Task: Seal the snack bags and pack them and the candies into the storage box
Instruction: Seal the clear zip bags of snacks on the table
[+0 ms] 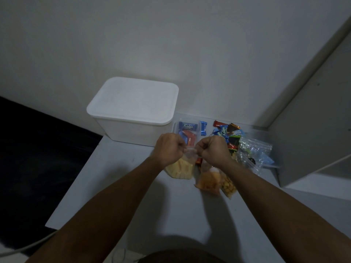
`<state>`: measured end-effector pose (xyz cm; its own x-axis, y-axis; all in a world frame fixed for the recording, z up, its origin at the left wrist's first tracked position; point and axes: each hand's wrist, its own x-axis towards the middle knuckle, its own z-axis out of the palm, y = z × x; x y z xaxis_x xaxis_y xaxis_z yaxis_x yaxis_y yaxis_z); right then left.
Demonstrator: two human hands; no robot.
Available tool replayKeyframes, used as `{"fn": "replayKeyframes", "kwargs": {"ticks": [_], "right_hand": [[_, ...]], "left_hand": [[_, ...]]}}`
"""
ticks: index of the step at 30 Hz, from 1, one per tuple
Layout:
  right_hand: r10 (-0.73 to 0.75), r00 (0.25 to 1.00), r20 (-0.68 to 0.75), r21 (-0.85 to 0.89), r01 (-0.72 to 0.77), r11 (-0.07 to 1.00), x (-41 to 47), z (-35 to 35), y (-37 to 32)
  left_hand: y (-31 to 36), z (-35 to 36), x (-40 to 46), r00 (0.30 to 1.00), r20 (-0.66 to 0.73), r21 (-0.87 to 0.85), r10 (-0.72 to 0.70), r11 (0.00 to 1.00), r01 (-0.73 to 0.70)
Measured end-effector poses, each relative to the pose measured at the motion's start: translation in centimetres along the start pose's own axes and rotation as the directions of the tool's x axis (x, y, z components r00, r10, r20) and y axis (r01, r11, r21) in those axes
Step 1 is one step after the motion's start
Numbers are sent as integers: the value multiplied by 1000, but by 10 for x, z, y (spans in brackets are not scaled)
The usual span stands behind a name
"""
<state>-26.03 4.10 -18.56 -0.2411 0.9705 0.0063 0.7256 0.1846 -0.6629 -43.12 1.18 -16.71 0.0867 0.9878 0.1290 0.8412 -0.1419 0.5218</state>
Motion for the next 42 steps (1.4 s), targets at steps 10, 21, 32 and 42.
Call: {"fn": "replayKeyframes", "kwargs": {"ticks": [10, 21, 32, 42], "right_hand": [[6, 996, 84, -8, -6, 1000, 4, 4, 2], [-11, 997, 77, -49, 15, 999, 6, 7, 0], [24, 999, 27, -95, -21, 995, 3, 5, 1], [-15, 999, 43, -71, 18, 997, 2, 11, 0]], "left_hand": [[3, 0, 0, 999, 52, -18, -17, 1000, 18], [0, -4, -1, 999, -7, -28, -34, 999, 34], [-8, -13, -3, 994, -7, -41, -108, 993, 108], [-9, -13, -4, 986, 48, -166, -160, 972, 166]]}}
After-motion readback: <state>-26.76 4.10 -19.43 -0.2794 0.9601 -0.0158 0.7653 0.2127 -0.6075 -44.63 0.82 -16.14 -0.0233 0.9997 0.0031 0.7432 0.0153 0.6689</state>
